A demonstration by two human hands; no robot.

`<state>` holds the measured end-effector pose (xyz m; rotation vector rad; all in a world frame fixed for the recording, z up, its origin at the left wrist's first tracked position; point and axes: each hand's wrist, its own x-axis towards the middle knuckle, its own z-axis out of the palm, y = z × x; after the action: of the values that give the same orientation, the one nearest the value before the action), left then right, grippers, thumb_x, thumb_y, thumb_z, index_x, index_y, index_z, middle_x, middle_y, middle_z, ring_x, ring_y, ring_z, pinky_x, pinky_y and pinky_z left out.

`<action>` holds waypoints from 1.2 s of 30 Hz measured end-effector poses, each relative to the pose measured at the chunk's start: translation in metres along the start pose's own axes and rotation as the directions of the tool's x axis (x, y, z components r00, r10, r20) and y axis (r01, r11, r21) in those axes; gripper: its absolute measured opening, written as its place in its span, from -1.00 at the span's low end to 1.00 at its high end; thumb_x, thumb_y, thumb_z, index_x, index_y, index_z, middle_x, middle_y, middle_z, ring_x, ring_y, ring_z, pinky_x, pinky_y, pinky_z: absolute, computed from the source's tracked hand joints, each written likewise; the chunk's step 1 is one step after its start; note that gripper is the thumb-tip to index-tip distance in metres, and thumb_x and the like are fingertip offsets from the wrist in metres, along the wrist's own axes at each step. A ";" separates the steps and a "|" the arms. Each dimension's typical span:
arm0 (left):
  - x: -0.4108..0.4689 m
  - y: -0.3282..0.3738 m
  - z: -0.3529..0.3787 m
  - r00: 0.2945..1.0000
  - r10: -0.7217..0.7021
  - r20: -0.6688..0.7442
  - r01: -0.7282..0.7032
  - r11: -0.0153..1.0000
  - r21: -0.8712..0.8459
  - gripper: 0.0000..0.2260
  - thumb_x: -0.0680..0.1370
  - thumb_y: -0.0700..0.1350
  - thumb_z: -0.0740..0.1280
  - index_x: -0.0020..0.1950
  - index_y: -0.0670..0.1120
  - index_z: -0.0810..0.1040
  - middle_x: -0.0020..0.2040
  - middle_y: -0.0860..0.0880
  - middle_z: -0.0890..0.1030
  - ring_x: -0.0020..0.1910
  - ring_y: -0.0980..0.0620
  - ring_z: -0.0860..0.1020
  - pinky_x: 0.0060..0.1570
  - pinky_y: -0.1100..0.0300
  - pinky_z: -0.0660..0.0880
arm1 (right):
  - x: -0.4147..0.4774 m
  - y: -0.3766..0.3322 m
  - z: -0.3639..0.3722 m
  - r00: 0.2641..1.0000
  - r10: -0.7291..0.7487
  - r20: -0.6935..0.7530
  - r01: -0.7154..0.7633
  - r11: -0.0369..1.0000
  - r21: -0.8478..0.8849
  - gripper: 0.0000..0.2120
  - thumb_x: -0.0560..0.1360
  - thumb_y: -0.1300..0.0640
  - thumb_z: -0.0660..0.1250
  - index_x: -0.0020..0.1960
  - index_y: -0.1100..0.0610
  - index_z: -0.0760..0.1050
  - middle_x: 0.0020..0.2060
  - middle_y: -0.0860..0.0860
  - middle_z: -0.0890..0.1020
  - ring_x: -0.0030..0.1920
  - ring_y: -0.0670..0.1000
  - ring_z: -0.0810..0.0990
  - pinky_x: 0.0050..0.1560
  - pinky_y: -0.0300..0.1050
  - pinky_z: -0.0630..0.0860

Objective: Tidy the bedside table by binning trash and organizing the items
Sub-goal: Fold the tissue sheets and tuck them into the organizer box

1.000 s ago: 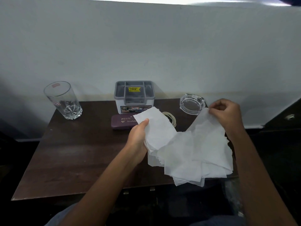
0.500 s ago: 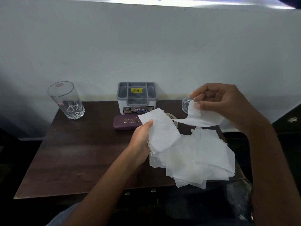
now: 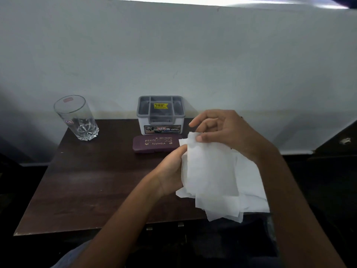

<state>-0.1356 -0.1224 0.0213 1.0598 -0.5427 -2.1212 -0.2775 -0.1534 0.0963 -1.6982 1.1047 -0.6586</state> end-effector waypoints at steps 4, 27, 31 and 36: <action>-0.006 0.004 0.003 1.000 -0.007 0.023 0.008 0.998 -0.057 -0.52 0.57 0.17 0.10 -0.19 -0.12 0.65 -0.28 -0.08 0.68 -0.33 -0.01 0.65 -0.29 0.24 0.56 | 0.009 0.010 0.009 1.000 0.022 -0.012 -0.022 0.998 -0.057 -0.79 0.37 0.40 0.40 0.00 0.26 0.57 -0.33 0.07 0.61 -0.27 0.01 0.53 -0.32 -0.37 0.48; -0.006 0.001 -0.008 0.993 0.098 -0.070 -0.066 0.928 0.367 -0.92 0.50 -0.23 0.33 -0.04 -0.07 0.54 -0.16 -0.04 0.65 -0.23 0.02 0.61 -0.37 0.25 0.53 | 0.018 0.037 0.007 0.992 0.075 -0.106 -0.081 0.995 -0.056 -0.76 0.46 0.24 0.37 0.13 0.18 0.54 0.00 0.09 0.65 -0.14 -0.12 0.59 -0.26 -0.49 0.45; -0.003 -0.001 -0.010 0.982 0.176 -0.074 -0.129 0.896 0.425 -0.85 0.49 -0.27 0.34 -0.02 -0.04 0.53 -0.13 -0.02 0.65 -0.19 0.03 0.61 -0.20 0.19 0.55 | 0.015 0.041 0.003 0.974 0.228 -0.004 -0.228 0.970 -0.082 -0.63 0.48 0.19 0.36 0.26 0.06 0.44 0.00 0.05 0.66 -0.09 -0.09 0.59 -0.18 -0.32 0.47; -0.003 -0.002 -0.009 0.984 0.175 -0.042 -0.123 0.824 0.552 -0.69 0.47 -0.29 0.37 0.17 -0.06 0.48 0.01 -0.06 0.63 -0.09 0.01 0.61 -0.12 0.18 0.57 | 0.013 0.040 0.004 0.930 0.316 0.187 -0.283 0.941 -0.186 -0.46 0.37 0.40 0.38 0.25 0.00 0.40 -0.01 0.21 0.64 -0.07 0.17 0.63 -0.11 -0.07 0.59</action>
<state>-0.1283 -0.1192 0.0164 1.3610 -1.2006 -1.8020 -0.2838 -0.1679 0.0567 -1.6386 1.2520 -0.1933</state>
